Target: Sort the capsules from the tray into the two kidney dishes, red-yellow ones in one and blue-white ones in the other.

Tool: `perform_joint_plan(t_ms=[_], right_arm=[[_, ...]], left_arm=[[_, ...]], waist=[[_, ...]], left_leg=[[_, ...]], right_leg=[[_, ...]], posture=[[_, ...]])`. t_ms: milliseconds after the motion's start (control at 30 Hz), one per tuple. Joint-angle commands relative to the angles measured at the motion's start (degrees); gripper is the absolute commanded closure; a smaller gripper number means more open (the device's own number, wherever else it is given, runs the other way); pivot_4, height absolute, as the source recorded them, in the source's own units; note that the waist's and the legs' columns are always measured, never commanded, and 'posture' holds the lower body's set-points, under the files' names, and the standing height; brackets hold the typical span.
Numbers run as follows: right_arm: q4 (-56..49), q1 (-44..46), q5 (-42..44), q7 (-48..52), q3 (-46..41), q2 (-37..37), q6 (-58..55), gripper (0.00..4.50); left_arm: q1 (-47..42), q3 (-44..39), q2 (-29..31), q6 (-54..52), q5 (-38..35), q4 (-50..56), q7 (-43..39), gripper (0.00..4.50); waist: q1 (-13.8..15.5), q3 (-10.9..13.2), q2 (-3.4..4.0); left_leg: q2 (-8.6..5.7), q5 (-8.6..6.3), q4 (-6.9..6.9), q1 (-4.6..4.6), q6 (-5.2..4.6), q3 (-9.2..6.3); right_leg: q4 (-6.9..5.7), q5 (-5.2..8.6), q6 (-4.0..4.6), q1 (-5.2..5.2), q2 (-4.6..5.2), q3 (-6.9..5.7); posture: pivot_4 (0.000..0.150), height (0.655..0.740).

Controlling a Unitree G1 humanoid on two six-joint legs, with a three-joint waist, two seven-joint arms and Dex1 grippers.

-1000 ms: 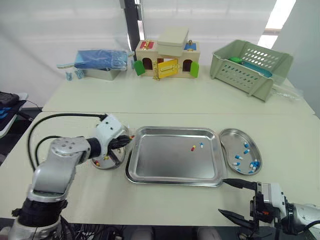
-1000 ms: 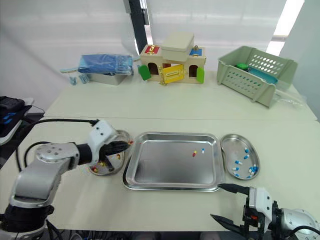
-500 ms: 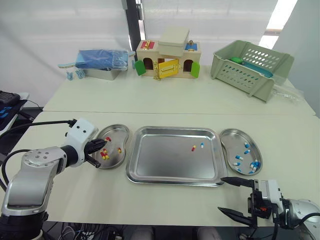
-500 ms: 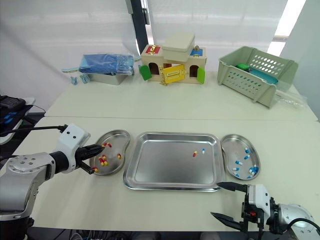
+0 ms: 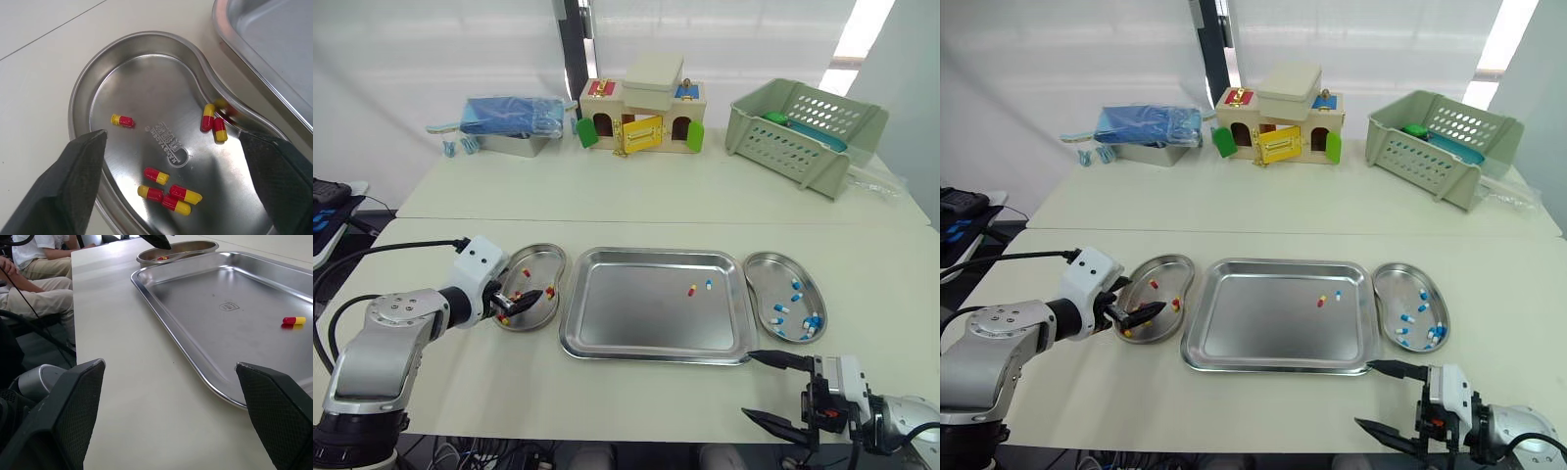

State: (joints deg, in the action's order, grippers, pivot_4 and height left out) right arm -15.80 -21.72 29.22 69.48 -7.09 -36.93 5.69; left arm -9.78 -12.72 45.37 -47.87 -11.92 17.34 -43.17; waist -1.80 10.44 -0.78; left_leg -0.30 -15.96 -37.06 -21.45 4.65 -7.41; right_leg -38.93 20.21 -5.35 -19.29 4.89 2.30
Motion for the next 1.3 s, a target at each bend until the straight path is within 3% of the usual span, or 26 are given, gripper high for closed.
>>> perform_joint_plan(t_ms=[33,200,400,633,1000,1133,1300], right_arm=[[-2.68,-1.45,4.33,-1.54,-5.62,-1.02,-1.71,0.00],[-1.13,-4.20,5.58,0.09,-10.64,-2.57,-1.86,0.00],[2.62,-6.18,5.56,1.99,-13.22,-2.19,-1.13,0.00],[2.81,-5.86,4.96,1.65,-14.10,-2.68,-2.08,0.00],[-0.24,-5.33,5.42,-0.31,-14.43,-2.73,-4.53,0.00],[-2.27,-5.70,5.66,-2.12,-13.63,-1.11,-5.18,0.00],[-8.20,-8.45,5.87,-5.55,-12.92,1.23,-6.58,0.00]], left_arm=[[-0.28,-4.48,1.60,1.57,-2.09,-1.18,-0.46,0.01],[0.96,-10.41,7.88,7.84,-1.11,-12.83,-2.11,0.01],[-3.11,-11.72,16.56,18.70,1.76,-32.45,-2.24,0.01],[-5.55,-11.28,20.46,24.83,2.49,-43.10,-2.75,0.01],[-5.11,-9.62,18.55,24.09,1.05,-40.70,-3.71,0.01],[-4.09,-6.80,14.19,21.84,-5.07,-27.92,-10.03,0.01],[-7.56,0.19,7.19,18.04,-7.68,-17.08,-9.90,0.01]], waist=[[0.00,0.00,0.00],[-0.17,0.00,0.00],[-0.10,0.01,-0.02],[-0.15,0.01,-0.02],[-0.18,0.01,-0.02],[0.19,0.00,-0.03],[0.09,-0.02,-0.06]], left_leg=[[0.00,0.00,0.00,0.00,0.00,0.00],[0.02,0.00,0.08,0.03,-0.01,-0.01],[0.00,-0.01,0.09,0.05,-0.01,0.03],[0.01,-0.01,0.10,0.05,-0.01,0.05],[0.01,-0.01,0.09,0.04,-0.01,0.05],[0.01,0.00,0.07,0.01,-0.01,0.06],[0.04,0.00,0.03,-0.02,0.01,0.06]], right_leg=[[0.00,0.00,0.00,0.00,0.00,0.01],[-0.01,0.01,0.03,-0.04,-0.03,0.00],[-0.01,0.02,0.03,-0.03,-0.01,0.02],[-0.02,0.02,0.03,-0.05,-0.01,0.02],[-0.04,0.02,0.03,-0.06,-0.02,0.02],[-0.04,0.02,0.02,-0.04,0.00,0.01],[-0.05,0.01,0.02,-0.02,0.01,-0.02]], posture=[[0.150,0.7400],[0.150,0.7400],[0.150,0.7400],[0.150,0.7400],[0.150,0.7400],[0.150,0.7400],[0.150,0.7400]])
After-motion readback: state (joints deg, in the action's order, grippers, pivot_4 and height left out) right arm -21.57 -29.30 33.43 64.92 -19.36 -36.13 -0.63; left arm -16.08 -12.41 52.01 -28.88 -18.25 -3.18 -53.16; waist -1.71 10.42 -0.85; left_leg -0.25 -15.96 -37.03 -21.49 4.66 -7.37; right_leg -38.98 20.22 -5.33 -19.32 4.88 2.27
